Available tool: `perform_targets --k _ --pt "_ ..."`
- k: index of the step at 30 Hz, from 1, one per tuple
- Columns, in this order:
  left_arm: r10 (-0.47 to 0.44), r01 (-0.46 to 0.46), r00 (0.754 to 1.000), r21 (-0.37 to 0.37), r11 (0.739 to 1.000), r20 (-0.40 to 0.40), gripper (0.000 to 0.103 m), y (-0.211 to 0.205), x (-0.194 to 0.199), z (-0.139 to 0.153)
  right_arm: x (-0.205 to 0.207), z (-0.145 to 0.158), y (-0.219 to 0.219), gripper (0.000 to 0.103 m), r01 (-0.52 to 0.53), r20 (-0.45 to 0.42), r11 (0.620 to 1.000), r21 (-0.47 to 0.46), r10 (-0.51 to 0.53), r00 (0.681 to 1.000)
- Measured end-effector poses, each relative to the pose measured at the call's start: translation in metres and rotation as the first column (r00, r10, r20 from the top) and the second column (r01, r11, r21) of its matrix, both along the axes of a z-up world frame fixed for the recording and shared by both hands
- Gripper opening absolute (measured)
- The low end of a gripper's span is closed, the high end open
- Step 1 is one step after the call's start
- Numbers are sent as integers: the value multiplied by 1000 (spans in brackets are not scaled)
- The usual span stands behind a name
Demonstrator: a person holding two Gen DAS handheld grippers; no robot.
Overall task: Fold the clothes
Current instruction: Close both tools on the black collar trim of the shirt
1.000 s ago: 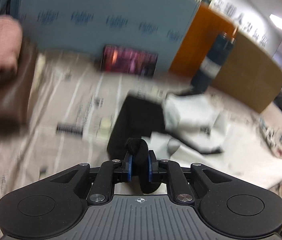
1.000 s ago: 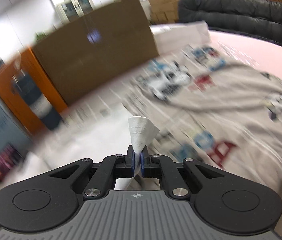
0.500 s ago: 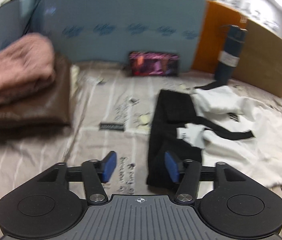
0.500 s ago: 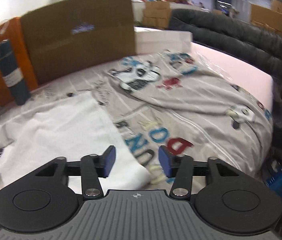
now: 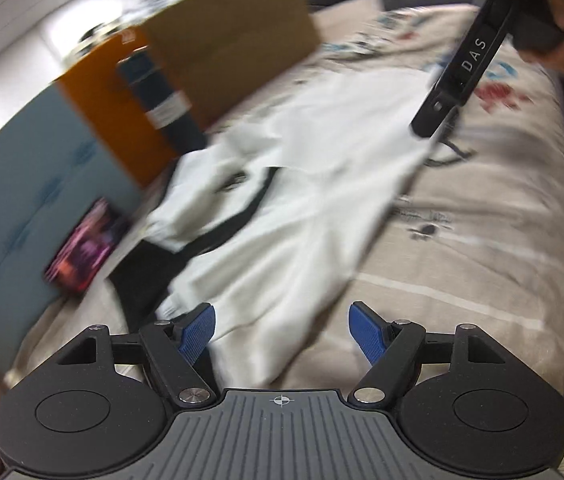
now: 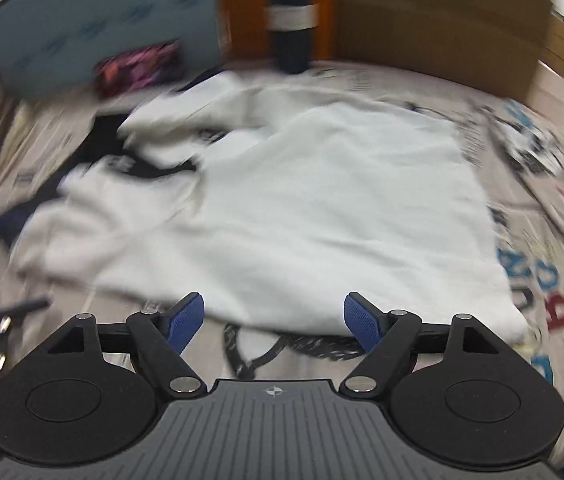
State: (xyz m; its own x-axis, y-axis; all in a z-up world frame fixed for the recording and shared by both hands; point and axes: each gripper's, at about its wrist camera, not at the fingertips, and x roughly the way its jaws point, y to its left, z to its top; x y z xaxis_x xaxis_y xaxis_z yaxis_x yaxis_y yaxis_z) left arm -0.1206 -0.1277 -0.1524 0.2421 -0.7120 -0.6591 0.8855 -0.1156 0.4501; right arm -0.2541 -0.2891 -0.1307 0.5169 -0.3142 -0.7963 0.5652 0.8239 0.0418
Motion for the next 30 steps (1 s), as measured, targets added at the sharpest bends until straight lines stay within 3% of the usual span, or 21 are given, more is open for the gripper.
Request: perform_targets --k 2,7,9,11,13,15,16,18,20,21,25,26,28,30 --pt "-37 38 999 -8 999 13 76 -4 -4 -6 10 -5 11 82 -117 -55 993 -35 115 992" --pt "-36 36 999 -19 999 1 73 -19 2 -14 30 -17 26 79 -317 -157 941 -117 298 942" --pt "-32 32 999 -24 999 -21 58 -24 6 -13 35 -15 24 78 -337 -143 935 -114 320 936" --pt "-11 9 996 -21 1000 -87 30 -28 12 -10 39 -13 21 73 -356 -129 928 -111 342 931" --pt "15 -20 987 -27 999 -157 18 -30 18 -4 44 -11 18 62 -376 -114 921 -108 364 924" --pt "28 -32 967 -10 999 -253 18 -30 27 4 48 -9 15 63 -395 -100 913 -105 385 917" --pt "35 -37 951 0 999 -309 21 -30 33 8 49 -3 7 67 -373 -48 926 -57 370 928" --pt "66 -75 900 -3 997 -431 21 -27 49 17 56 1 -8 69 -321 10 947 -19 321 947" --pt "129 -169 834 -26 985 -537 35 -25 72 29 63 4 -24 69 -270 66 963 20 268 961" --pt "165 -222 820 -39 974 -548 40 -26 84 32 66 6 -31 68 -245 92 969 41 241 966" --pt "278 -362 821 -77 929 -499 49 -40 125 36 83 5 -55 66 -158 160 982 104 140 977" --pt "296 -377 807 -61 924 -511 59 -44 133 34 87 3 -57 66 -153 168 981 116 132 977" --pt "311 -398 777 -44 916 -547 62 -50 146 30 96 -2 -60 64 -146 184 979 143 118 976" --pt "291 -382 782 -54 923 -551 62 -57 147 28 102 -7 -60 63 -145 192 977 157 113 975"
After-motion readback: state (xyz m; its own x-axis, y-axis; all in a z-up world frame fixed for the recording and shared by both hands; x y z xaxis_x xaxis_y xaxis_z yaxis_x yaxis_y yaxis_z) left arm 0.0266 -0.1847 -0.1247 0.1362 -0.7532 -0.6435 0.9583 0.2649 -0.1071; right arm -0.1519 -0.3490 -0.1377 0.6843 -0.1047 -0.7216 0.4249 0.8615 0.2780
